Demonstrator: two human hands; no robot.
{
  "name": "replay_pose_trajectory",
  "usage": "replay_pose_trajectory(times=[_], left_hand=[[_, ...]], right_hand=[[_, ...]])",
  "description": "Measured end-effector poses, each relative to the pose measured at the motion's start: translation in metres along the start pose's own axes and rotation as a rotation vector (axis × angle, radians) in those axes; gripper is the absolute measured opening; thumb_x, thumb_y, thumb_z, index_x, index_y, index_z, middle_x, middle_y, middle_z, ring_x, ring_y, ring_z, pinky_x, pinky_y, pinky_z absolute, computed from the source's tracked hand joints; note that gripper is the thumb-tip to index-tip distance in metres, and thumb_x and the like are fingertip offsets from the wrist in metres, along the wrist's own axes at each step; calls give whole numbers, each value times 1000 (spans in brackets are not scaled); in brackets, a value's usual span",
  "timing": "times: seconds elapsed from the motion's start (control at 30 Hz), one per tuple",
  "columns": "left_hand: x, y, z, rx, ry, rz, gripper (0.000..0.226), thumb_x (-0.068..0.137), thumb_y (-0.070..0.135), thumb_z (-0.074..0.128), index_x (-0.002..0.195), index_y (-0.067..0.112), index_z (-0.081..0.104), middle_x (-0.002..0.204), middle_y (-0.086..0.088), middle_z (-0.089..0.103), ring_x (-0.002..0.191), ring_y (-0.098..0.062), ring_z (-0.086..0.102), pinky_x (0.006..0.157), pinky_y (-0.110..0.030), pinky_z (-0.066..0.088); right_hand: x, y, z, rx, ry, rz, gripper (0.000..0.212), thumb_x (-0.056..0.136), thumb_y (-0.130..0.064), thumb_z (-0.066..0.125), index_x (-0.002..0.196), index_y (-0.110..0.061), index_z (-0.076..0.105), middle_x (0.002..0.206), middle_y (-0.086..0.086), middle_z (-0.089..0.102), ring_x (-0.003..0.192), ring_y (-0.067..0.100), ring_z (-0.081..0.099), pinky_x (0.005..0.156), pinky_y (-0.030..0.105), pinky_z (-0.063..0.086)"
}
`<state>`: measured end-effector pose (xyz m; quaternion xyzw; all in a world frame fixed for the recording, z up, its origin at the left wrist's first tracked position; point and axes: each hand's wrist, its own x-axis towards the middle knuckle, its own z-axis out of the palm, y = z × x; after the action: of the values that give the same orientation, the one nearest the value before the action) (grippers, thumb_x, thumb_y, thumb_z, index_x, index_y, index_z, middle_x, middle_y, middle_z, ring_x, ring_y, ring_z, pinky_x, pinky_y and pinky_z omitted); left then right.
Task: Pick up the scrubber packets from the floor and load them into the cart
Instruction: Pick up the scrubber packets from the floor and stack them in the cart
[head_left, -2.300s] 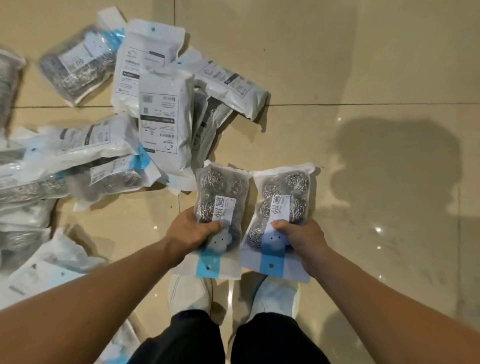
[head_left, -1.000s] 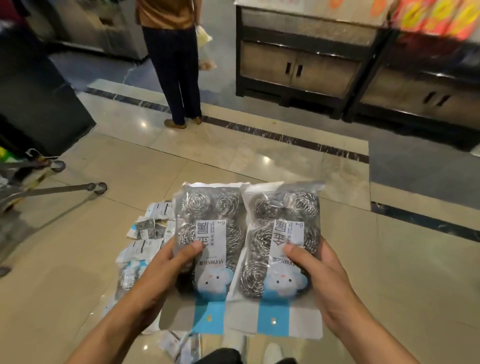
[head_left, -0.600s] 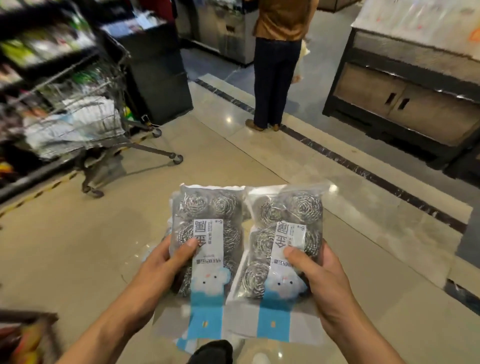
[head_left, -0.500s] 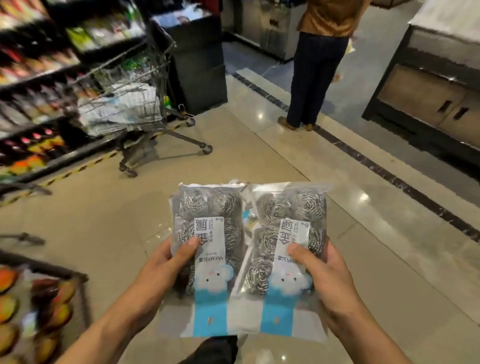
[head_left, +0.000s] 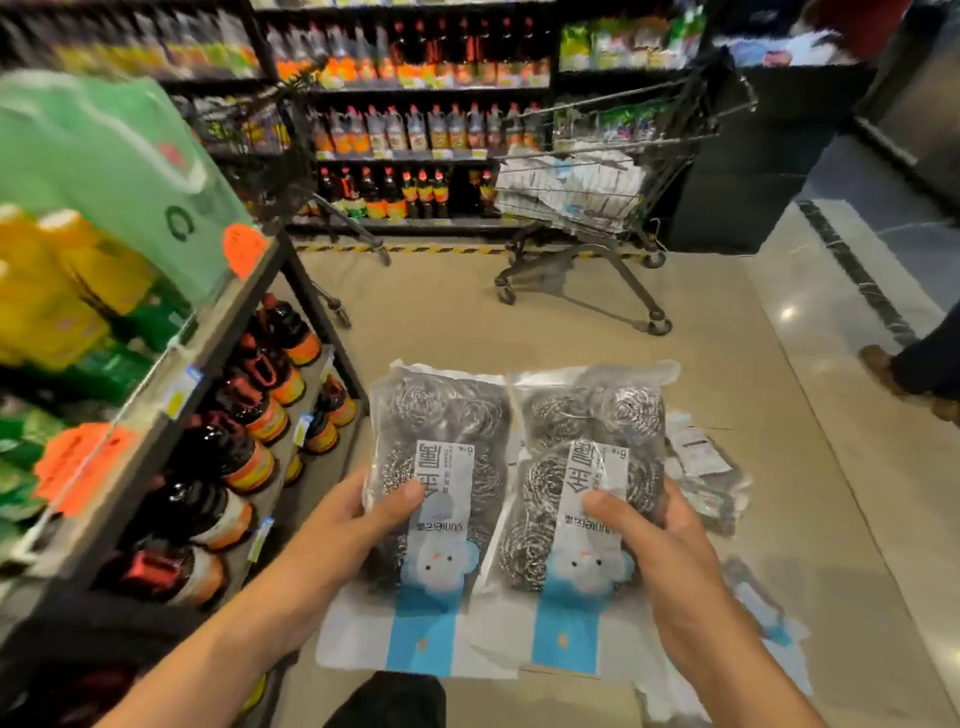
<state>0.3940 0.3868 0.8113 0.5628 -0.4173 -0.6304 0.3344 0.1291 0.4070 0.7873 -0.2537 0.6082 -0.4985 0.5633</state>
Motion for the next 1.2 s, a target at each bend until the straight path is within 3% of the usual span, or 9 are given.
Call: replay_pose_trajectory(times=[0.2, 0.33, 0.4, 0.47, 0.67, 0.87, 0.97, 1.07, 1.2], left_hand=[[22, 3, -94, -100, 129, -53, 40, 91, 28, 66, 132, 27, 65, 123, 0, 77, 113, -20, 73, 101, -42, 50], [58, 8, -151, -142, 144, -85, 53, 79, 31, 85, 128, 22, 67, 122, -6, 77, 109, -22, 75, 91, -39, 52], [78, 13, -169, -163, 124, -104, 59, 72, 30, 89, 127, 22, 69, 123, -7, 76, 110, -24, 74, 95, -44, 52], [100, 16, -182, -154, 108, -118, 48, 82, 24, 82, 128, 22, 68, 123, -5, 76, 112, -25, 73, 102, -47, 50], [169, 41, -190, -108, 75, -151, 27, 96, 4, 59, 120, 10, 70, 107, -8, 81, 93, -20, 78, 68, -23, 59], [265, 80, -198, -65, 65, -186, 28, 94, 3, 61, 119, 12, 71, 106, -8, 81, 98, -27, 77, 83, -39, 55], [323, 111, -197, -42, 61, -167, 27, 96, -1, 58, 116, 9, 72, 101, -9, 81, 89, -23, 78, 73, -34, 57], [380, 150, -187, -16, 26, -158, 27, 95, -8, 55, 106, 8, 73, 92, -8, 82, 72, -15, 78, 55, -20, 56], [441, 191, -175, 24, -11, -122, 34, 92, -13, 57, 113, 9, 72, 102, -5, 82, 88, -10, 77, 63, -14, 55]], right_hand=[[44, 6, 105, -88, -117, 48, 37, 85, -1, 77, 115, -20, 68, 99, -2, 82, 86, 13, 78, 67, 22, 57], [73, 9, 157, -109, -73, 53, 40, 83, -3, 80, 117, -19, 68, 97, -3, 82, 85, 12, 78, 74, 32, 55], [84, 7, 175, -99, -48, 64, 42, 82, -4, 81, 118, -20, 67, 96, -4, 82, 84, 12, 78, 74, 33, 55], [96, 8, 188, -82, -8, 85, 45, 81, -7, 82, 121, -21, 67, 99, -3, 82, 87, 14, 79, 78, 34, 57], [136, -20, 213, -90, 80, 88, 38, 84, -4, 80, 114, -23, 69, 96, -4, 82, 80, 10, 78, 67, 28, 55], [218, -55, 235, -66, 119, 79, 35, 84, -7, 81, 110, -26, 70, 89, -10, 81, 85, 13, 77, 75, 31, 53], [271, -77, 247, -38, 111, 77, 37, 83, -9, 81, 114, -25, 70, 94, -9, 81, 98, 18, 74, 85, 37, 53], [326, -101, 251, 12, 125, 84, 40, 81, -7, 82, 117, -22, 70, 92, -8, 81, 96, 15, 72, 72, 27, 49], [375, -137, 250, 56, 148, 101, 54, 78, -12, 85, 125, -29, 66, 104, -11, 80, 102, 16, 68, 82, 28, 49]])
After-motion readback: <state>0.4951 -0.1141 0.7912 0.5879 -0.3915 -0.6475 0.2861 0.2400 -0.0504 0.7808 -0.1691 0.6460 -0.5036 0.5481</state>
